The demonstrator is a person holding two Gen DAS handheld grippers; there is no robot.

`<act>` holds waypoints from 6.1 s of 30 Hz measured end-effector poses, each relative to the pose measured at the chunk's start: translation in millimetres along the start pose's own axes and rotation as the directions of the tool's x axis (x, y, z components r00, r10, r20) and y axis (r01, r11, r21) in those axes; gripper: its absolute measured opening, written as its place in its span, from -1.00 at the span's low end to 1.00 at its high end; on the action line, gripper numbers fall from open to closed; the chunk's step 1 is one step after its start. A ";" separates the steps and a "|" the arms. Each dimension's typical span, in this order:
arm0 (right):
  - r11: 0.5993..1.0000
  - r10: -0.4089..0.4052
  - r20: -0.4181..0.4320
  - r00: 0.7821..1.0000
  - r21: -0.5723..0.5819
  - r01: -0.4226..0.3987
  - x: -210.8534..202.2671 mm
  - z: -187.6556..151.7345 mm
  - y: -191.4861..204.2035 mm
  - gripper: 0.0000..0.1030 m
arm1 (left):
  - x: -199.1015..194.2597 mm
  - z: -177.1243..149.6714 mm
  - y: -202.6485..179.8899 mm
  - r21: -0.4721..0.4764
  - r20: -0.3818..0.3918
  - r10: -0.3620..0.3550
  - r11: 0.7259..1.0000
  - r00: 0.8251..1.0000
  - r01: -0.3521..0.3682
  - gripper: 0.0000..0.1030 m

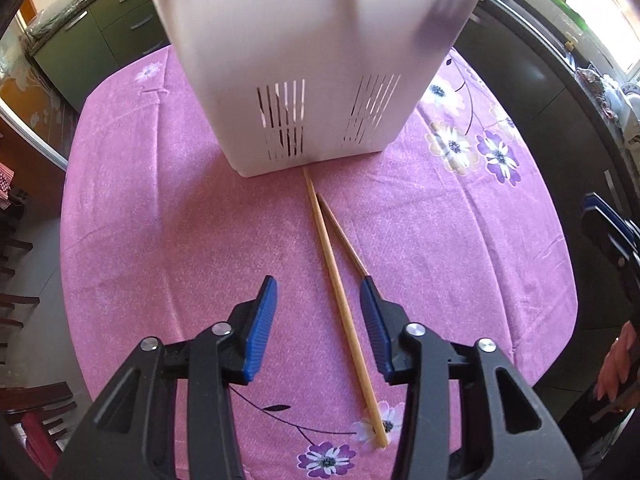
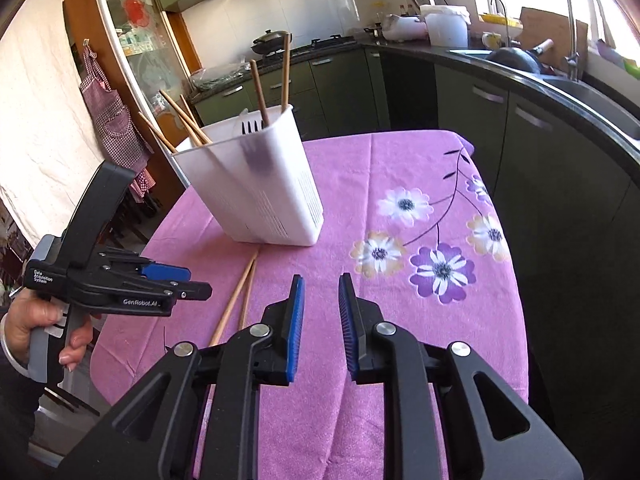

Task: Organize utensils
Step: 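Lower the right chopstick into the caddy and open the right gripper, then close the left gripper on a wooden chopstick lying by the caddy, then lift the left chopstick upright while the right gripper grasps the last chopstick, then hold the left chopstick upright while the right lifts its chopstick upright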

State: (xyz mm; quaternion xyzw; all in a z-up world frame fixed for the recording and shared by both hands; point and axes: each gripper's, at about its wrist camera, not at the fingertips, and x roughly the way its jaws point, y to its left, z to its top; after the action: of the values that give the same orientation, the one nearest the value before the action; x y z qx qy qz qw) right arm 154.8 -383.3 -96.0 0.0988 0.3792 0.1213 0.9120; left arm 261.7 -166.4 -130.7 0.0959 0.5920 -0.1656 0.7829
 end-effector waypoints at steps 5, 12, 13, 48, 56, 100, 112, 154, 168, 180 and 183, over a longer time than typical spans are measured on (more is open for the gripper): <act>0.999 0.024 -0.010 1.000 0.045 -0.024 1.5 -7.2 -16.5 -0.65 | 22.2 12.4 -4.9 -0.017 -0.042 0.027 0.999 0.999 -0.027 -0.61; 0.997 0.036 -0.010 0.999 0.066 -0.035 -1.5 -7.8 -22.2 -0.65 | 43.3 18.6 -9.7 -0.033 -0.089 0.035 0.999 0.995 -0.038 -0.61; 0.997 0.037 -0.010 0.999 0.068 -0.037 -1.1 -7.1 -22.5 -0.65 | 44.7 19.6 -10.6 -0.029 -0.092 0.040 0.999 0.995 -0.043 -0.61; 0.994 0.020 -0.213 0.977 -0.101 -0.042 54.7 12.0 38.7 -0.22 | -104.6 -47.7 19.8 -0.003 0.274 0.049 0.999 0.961 -0.050 -0.87; 0.977 -0.020 -0.452 0.892 -0.200 -0.079 132.5 23.7 91.1 -0.32 | -122.5 -68.0 31.9 0.002 0.333 0.038 0.999 0.942 -0.041 -0.87; 0.977 0.023 -0.078 0.997 -0.209 -0.039 -25.0 12.9 95.4 -0.87 | -134.6 -91.8 35.5 0.030 0.376 0.042 0.998 0.926 -0.058 -0.86; 0.978 0.044 -0.058 0.997 -0.200 -0.055 -40.8 -0.1 91.1 -0.87 | -138.2 -96.2 32.2 0.037 0.377 0.047 0.997 0.925 -0.066 -0.86; 0.973 0.086 -0.069 0.994 -0.207 -0.099 -40.9 -2.7 84.7 -0.87 | 38.9 37.8 82.9 -0.098 -0.074 0.114 0.988 0.991 -0.121 -0.44; 0.974 0.088 -0.072 0.994 -0.203 -0.101 -41.5 -4.9 79.4 -0.87 | 10.6 17.6 88.2 -0.122 -0.025 0.069 0.990 0.997 -0.071 -0.88; 0.974 0.082 -0.070 0.994 -0.207 -0.095 -43.8 -9.0 80.1 -0.87 | -120.7 -58.0 72.6 -0.054 0.270 0.047 0.998 0.962 -0.034 -0.88; 0.973 0.083 -0.071 0.994 -0.210 -0.096 -44.8 -10.8 82.0 -0.87 | -131.9 -74.6 68.9 -0.038 0.312 0.058 0.998 0.948 -0.049 -0.88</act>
State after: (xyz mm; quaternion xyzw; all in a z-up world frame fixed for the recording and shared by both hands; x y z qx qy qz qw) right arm 104.5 -317.7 -51.3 0.0136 0.3871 0.2051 0.8989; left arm 188.3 -57.5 -28.5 0.0731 0.4602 -0.1486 0.8723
